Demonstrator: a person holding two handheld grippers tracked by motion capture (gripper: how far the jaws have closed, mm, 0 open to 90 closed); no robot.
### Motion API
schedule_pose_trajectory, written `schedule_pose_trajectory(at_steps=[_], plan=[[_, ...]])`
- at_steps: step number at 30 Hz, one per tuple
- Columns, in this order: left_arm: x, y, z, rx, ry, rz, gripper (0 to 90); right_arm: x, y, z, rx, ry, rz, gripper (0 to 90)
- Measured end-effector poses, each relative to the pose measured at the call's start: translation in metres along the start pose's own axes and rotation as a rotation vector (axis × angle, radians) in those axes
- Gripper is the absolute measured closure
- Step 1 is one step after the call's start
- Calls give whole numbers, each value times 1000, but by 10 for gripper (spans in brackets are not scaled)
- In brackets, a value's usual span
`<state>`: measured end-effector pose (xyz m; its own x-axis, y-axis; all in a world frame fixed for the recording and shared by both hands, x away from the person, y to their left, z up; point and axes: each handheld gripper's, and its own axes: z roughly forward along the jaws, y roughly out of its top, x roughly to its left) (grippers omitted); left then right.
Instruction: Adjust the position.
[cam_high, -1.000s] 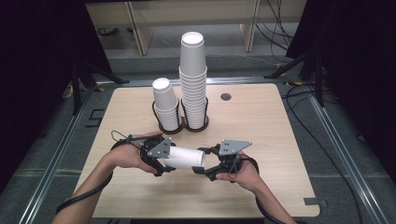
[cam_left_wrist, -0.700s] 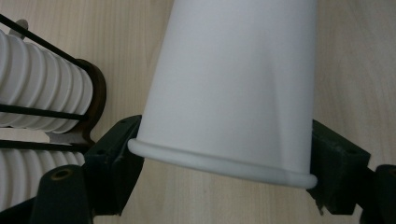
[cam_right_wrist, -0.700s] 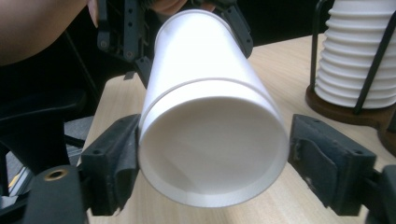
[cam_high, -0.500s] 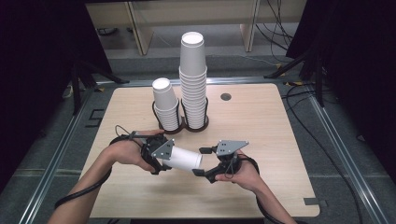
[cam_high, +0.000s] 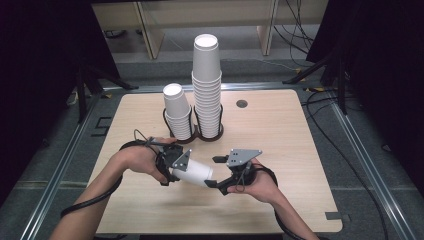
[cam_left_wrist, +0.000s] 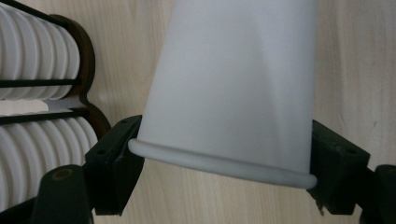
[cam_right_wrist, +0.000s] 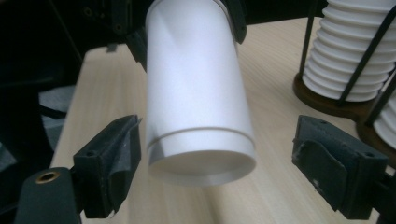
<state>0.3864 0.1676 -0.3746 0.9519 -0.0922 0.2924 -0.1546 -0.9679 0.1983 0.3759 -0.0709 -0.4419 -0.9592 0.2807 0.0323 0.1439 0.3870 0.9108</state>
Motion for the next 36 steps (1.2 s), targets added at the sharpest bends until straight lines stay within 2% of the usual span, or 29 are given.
schedule_pose_trajectory(at_steps=[2, 4, 6, 15, 16, 17, 18, 19, 20, 21, 22, 23, 24, 25, 26, 27, 28, 29, 31, 32, 33, 34, 35, 36], plan=[[0, 2, 0, 19, -6, 10, 215, 1, 4, 0, 27, -12, -28, 192], [0, 4, 0, 35, -18, 3, 214, 3, 9, 4, 47, -21, -53, 203], [1, 6, 1, 48, -6, 13, 215, 3, 12, 5, 73, -12, -59, 204], [0, 11, 4, 75, -22, 37, 215, 4, 19, 18, 117, 14, -74, 201], [0, 12, 5, 76, -26, 35, 215, 5, 20, 19, 127, 18, -55, 200], [0, 12, 5, 77, -28, 36, 215, 3, 21, 21, 130, 23, -89, 200], [0, 12, 6, 81, -27, 38, 215, 5, 21, 22, 140, 32, -63, 200], [0, 12, 6, 83, -28, 38, 215, 4, 22, 24, 140, 33, -90, 200], [0, 13, 6, 83, -26, 41, 215, 5, 22, 26, 145, 46, -77, 201], [0, 13, 6, 82, -23, 39, 214, 4, 22, 27, 148, 42, -91, 200], [0, 13, 6, 82, -28, 41, 215, 7, 22, 27, 168, 47, -43, 201], [0, 13, 6, 87, -27, 46, 215, 4, 22, 30, 166, 46, -94, 200], [0, 14, 6, 88, -28, 46, 215, 4, 22, 30, 166, 46, -94, 200], [0, 14, 6, 89, -28, 48, 215, 7, 21, 30, 186, 57, -43, 200], [0, 14, 7, 85, -28, 48, 214, 8, 20, 31, 189, 60, -35, 200], [0, 15, 7, 85, -29, 48, 215, 5, 20, 33, 181, 61, -92, 200], [0, 15, 7, 85, -28, 48, 215, 5, 20, 34, 185, 64, -87, 200], [0, 15, 6, 84, -29, 46, 215, 8, 19, 33, 207, 69, -46, 200], [0, 16, 6, 84, -27, 51, 215, 6, 18, 36, 194, 72, -84, 199], [0, 16, 6, 85, -28, 52, 215, 6, 18, 37, 198, 75, -85, 199], [0, 16, 6, 86, -28, 53, 215, 8, 16, 38, 209, 69, -63, 199], [0, 16, 6, 84, -27, 53, 215, 8, 16, 38, 209, 69, -63, 199], [0, 16, 6, 85, -29, 52, 215, 10, 16, 37, 219, 69, -35, 199], [0, 16, 6, 86, -28, 55, 215, 9, 16, 38, 220, 70, -37, 199]])
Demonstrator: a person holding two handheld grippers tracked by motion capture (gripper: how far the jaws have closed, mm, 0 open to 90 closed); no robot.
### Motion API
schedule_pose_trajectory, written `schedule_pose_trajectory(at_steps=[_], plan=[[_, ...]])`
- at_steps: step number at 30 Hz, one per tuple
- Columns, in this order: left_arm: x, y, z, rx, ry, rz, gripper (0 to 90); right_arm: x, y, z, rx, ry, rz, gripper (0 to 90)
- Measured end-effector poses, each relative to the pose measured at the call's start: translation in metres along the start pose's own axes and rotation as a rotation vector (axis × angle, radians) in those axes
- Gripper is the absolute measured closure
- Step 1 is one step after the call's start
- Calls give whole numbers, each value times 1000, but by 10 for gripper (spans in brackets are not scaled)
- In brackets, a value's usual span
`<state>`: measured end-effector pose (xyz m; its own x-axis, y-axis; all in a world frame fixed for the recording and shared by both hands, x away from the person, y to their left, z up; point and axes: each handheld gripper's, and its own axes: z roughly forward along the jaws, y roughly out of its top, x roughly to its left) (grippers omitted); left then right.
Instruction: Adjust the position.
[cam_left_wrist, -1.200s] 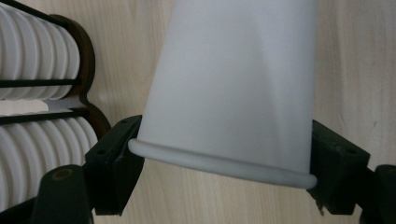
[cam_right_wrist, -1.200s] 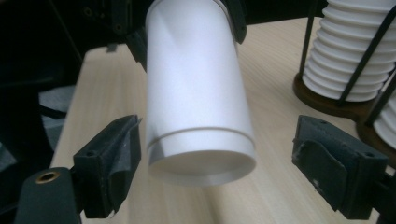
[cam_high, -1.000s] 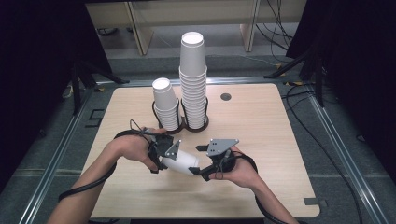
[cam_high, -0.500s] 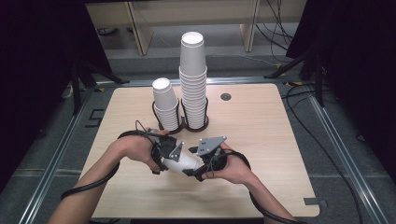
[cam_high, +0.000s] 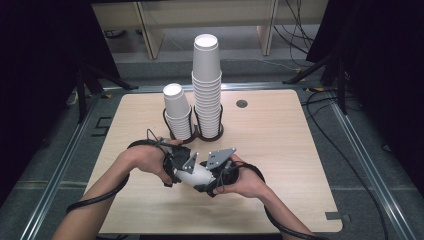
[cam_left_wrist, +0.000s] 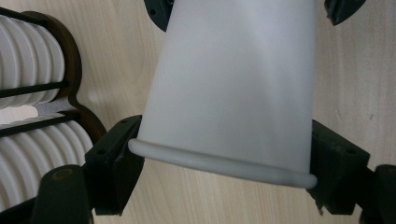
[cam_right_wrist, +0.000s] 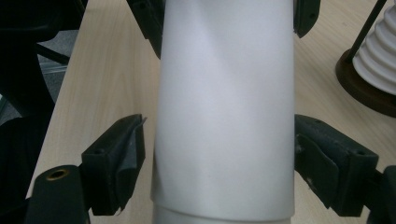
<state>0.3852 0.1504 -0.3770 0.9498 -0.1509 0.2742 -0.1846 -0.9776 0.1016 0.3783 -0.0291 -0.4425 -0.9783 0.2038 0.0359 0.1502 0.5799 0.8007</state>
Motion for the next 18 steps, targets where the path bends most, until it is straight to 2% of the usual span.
schedule_pose_trajectory(at_steps=[1, 2, 3, 4, 5, 6, 8, 9, 11, 12, 14, 15, 18], plan=[[0, 0, 0, -1, -1, -2, 215, 0, 0, 0, 0, -1, 1, 200], [0, 0, 0, -1, 0, 0, 214, -2, 0, 1, -10, -2, -25, 201], [0, 0, 0, -4, 0, -4, 215, 0, 0, 1, 1, -4, -5, 202], [0, 0, 0, -2, -2, -2, 215, -3, 0, 2, -11, -16, -59, 205], [0, 0, 0, -5, -2, -3, 215, -3, 0, 2, -8, -10, -51, 207], [0, 0, 0, -8, -2, -4, 214, 0, -1, 2, -1, 1, -1, 209], [0, 0, 0, -10, -1, -5, 214, 0, -1, 2, -5, -2, -2, 219], [0, 0, 0, -9, 1, -2, 214, -3, -1, 3, -18, -10, -37, 228], [0, 0, 0, -12, 0, -4, 214, -4, -1, 2, -21, -26, -55, 237], [0, 0, -1, -11, 1, 0, 213, -1, -1, 1, -10, -14, -2, 237], [-1, 1, -1, -12, -1, 1, 213, -1, -1, 1, -8, -12, -3, 242], [-1, 1, -1, -11, 1, 3, 213, -4, -1, 2, -22, -20, -55, 242], [0, 1, -1, -9, 1, 4, 213, -4, -1, 3, -21, -5, -38, 243]])
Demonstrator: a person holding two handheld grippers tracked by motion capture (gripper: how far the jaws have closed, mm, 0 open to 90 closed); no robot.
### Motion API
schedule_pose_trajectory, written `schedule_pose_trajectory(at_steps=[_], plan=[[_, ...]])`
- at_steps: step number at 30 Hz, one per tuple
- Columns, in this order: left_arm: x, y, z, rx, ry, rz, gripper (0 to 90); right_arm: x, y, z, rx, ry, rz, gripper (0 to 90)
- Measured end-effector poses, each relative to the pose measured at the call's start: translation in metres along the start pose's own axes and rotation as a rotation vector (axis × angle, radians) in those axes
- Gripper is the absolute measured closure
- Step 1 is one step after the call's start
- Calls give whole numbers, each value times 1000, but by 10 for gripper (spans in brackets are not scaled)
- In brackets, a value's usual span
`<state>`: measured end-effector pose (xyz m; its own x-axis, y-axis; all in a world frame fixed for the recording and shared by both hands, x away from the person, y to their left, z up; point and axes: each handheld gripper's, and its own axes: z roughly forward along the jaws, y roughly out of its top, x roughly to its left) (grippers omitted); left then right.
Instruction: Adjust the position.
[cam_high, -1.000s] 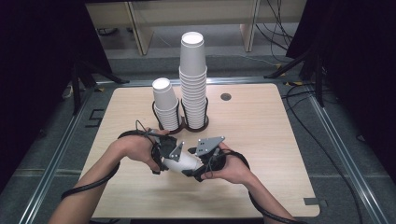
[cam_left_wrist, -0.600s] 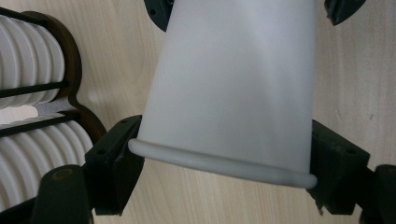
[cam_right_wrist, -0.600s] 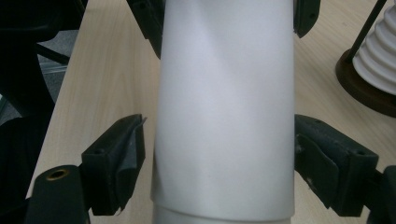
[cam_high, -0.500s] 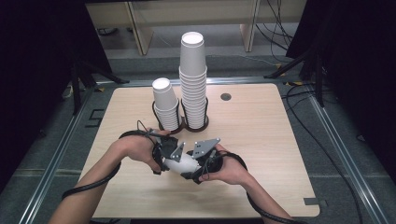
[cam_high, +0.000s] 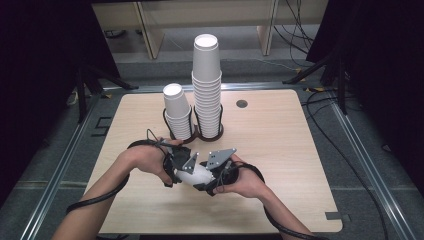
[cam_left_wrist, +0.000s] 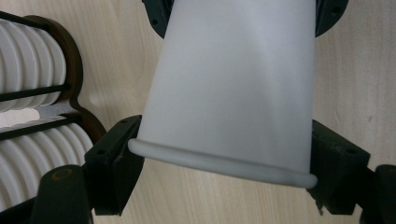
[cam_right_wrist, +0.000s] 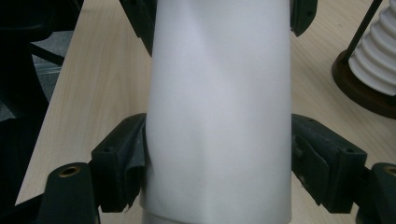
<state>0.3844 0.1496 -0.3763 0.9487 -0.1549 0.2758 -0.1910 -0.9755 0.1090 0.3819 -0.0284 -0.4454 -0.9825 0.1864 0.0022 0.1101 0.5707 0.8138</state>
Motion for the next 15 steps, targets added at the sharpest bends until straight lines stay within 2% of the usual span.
schedule_pose_trajectory(at_steps=[4, 5, 6, 9, 10, 12, 13, 15], plan=[[0, 0, 0, 0, -2, 4, 213, -1, -1, 0, 12, -9, -12, 245], [0, 1, 0, -1, -2, 5, 213, -2, -1, -1, 13, -26, -31, 243], [0, 1, 0, -1, -2, 6, 213, 0, -1, -1, 7, 6, 3, 241], [-1, 0, -1, -8, 2, 3, 213, 0, -2, -2, 12, 5, 6, 237], [-1, 0, -1, -9, 1, 2, 213, 0, -2, -2, 13, -7, -10, 234], [-1, -1, -2, -7, 2, 1, 213, 0, -3, -2, 21, 1, -5, 226], [-1, -1, -2, -7, 2, 0, 213, 2, -5, -3, 34, -2, 37, 226], [-1, -2, -2, -6, 3, 1, 213, -1, -6, -2, 27, -6, -7, 230]])
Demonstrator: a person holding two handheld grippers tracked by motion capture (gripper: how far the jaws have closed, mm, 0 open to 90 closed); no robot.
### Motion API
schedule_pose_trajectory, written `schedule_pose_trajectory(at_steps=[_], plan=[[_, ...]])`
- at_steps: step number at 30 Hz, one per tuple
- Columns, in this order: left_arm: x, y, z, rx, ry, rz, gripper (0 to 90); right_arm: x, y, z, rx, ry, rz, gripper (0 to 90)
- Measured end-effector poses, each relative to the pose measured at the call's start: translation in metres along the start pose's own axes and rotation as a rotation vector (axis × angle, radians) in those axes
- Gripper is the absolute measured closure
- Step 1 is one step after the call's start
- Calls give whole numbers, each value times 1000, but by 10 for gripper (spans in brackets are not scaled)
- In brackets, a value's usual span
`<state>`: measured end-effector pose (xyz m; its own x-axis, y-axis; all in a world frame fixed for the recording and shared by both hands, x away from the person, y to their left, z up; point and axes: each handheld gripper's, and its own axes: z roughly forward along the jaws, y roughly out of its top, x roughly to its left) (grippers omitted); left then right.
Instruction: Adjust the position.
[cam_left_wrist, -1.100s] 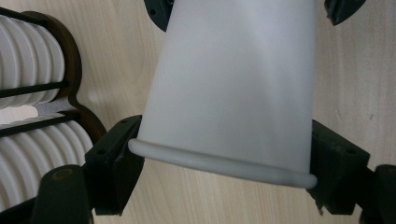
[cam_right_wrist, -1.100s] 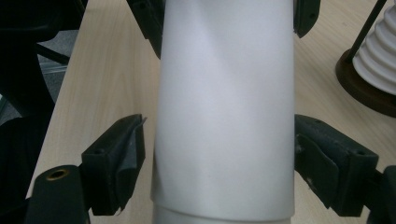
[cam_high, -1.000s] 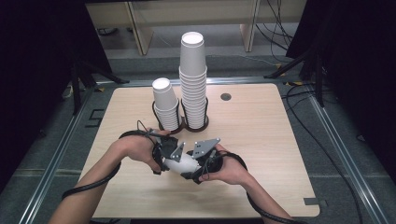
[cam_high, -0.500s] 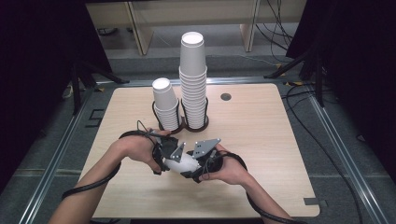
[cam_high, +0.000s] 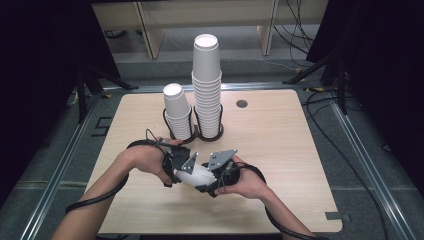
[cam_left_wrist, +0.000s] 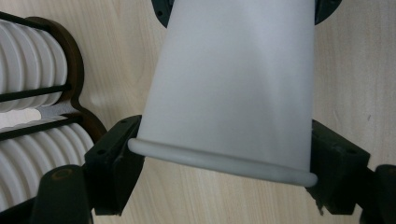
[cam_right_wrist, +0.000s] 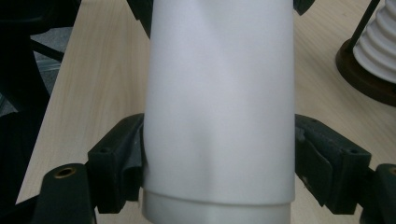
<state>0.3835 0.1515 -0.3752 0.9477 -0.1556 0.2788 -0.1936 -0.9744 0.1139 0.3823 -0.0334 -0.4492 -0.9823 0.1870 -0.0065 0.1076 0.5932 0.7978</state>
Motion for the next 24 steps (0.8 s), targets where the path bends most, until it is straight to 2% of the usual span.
schedule_pose_trajectory(at_steps=[1, 4, 5, 8, 9, 10, 11, 12, 13, 14, 15, 17, 18, 19, 21, 24], plan=[[0, 0, 0, 1, 0, 0, 213, 1, 0, 0, -4, 7, 9, 235], [0, 0, 0, 3, 2, 1, 212, -1, -1, 1, 0, -14, -13, 243], [0, 1, 0, 2, 2, 0, 212, 1, -1, 1, -5, 1, 3, 245], [1, 1, -1, -2, 4, -3, 209, -1, -1, 1, -8, -4, -5, 255], [1, 1, -1, -6, 3, -6, 206, 2, -2, -1, 7, -20, 35, 260], [1, 1, -2, -10, 4, -8, 202, 2, -3, -1, -8, -8, 34, 263], [1, 0, -3, -18, 12, -4, 191, 1, -4, -3, -16, -16, 12, 270], [1, 0, -3, -31, 7, -16, 185, 2, -6, -3, -29, -15, 26, 272], [1, -1, -4, -57, 15, -13, 177, -2, -5, -4, -43, -24, -49, 272], [1, -1, -4, -57, 15, -13, 167, -2, -5, -4, -43, -24, -49, 272], [1, -1, -4, -75, 16, -15, 167, -1, -7, -5, -52, -43, -46, 273], [1, -3, -3, -114, 18, -26, 148, -1, -9, -6, -58, -43, -56, 273], [2, -4, -3, -132, 19, -27, 141, 1, -10, -7, -57, -40, -23, 273], [2, -5, -3, -153, 18, -34, 136, 2, -12, -9, -54, -44, -14, 273], [2, -8, -2, -184, 18, -47, 121, 0, -13, -10, -72, -56, -73, 273], [2, -12, -2, -217, 13, -66, 78, 1, -15, -11, -82, -56, -75, 274]])
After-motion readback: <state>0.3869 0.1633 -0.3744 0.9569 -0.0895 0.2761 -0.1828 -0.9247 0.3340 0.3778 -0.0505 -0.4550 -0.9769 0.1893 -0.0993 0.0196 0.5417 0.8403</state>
